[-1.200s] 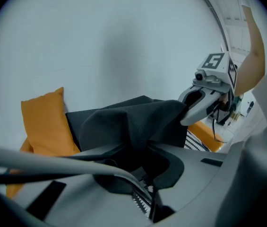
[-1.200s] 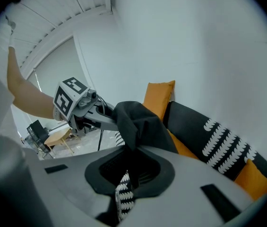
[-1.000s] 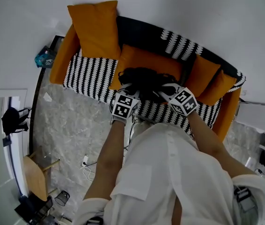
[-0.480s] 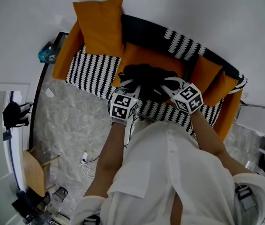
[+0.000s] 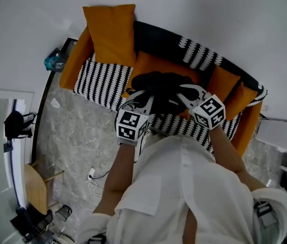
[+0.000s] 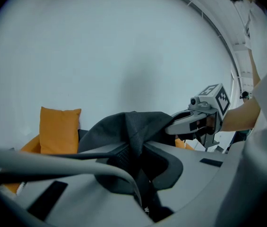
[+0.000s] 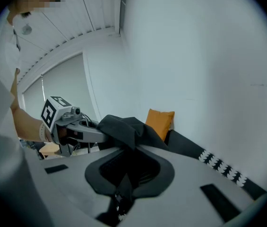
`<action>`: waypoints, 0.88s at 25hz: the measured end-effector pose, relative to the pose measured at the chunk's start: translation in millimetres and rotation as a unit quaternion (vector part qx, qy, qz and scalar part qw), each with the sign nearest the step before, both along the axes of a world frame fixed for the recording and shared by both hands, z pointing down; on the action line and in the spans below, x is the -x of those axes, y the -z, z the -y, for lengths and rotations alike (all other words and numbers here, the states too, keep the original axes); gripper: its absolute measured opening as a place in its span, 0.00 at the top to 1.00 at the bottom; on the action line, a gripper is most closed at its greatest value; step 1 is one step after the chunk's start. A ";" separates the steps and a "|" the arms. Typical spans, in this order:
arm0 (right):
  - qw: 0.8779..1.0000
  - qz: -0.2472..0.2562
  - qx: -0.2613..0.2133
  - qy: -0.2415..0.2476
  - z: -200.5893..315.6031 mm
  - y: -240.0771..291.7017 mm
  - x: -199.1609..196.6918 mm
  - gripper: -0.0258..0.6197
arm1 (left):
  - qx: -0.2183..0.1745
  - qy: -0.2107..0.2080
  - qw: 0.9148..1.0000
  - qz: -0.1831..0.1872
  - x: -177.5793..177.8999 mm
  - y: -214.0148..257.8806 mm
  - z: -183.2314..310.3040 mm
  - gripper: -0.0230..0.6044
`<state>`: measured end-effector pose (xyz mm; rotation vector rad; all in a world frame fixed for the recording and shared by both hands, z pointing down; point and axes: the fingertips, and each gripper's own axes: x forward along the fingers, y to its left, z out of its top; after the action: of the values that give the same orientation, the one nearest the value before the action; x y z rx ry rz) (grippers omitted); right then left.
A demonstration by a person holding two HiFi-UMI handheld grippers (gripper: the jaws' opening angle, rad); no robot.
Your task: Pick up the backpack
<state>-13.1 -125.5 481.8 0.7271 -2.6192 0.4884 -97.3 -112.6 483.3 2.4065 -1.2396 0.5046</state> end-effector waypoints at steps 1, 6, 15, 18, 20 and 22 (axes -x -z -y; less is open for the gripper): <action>1.000 0.005 -0.007 -0.002 1.2 6.9 -0.1 0.91 | -0.006 0.003 1.000 -0.003 -0.2 6.9 0.5 0.89; 0.999 0.029 -0.043 -0.009 6.2 41.4 -2.6 0.91 | -0.038 0.014 0.999 -0.014 -3.1 42.7 1.8 0.89; 0.992 0.067 -0.102 -0.010 13.7 99.1 -6.1 0.91 | -0.100 0.018 0.995 -0.025 -6.7 101.5 8.1 0.89; 0.991 0.075 -0.113 -0.013 14.2 109.1 -7.9 0.91 | -0.110 0.016 0.993 -0.027 -8.5 111.5 8.7 0.89; 0.990 0.077 -0.119 -0.015 13.8 112.5 -9.5 0.91 | -0.114 0.016 0.993 -0.030 -10.1 115.2 8.1 0.89; 0.989 0.078 -0.123 -0.014 13.6 114.9 -10.0 0.91 | -0.116 0.015 0.993 -0.032 -11.1 117.8 7.8 0.89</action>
<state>-3.1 -139.1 366.9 0.8343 -2.8534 0.2397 -86.2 -120.4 365.5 2.5663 -1.3715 0.2848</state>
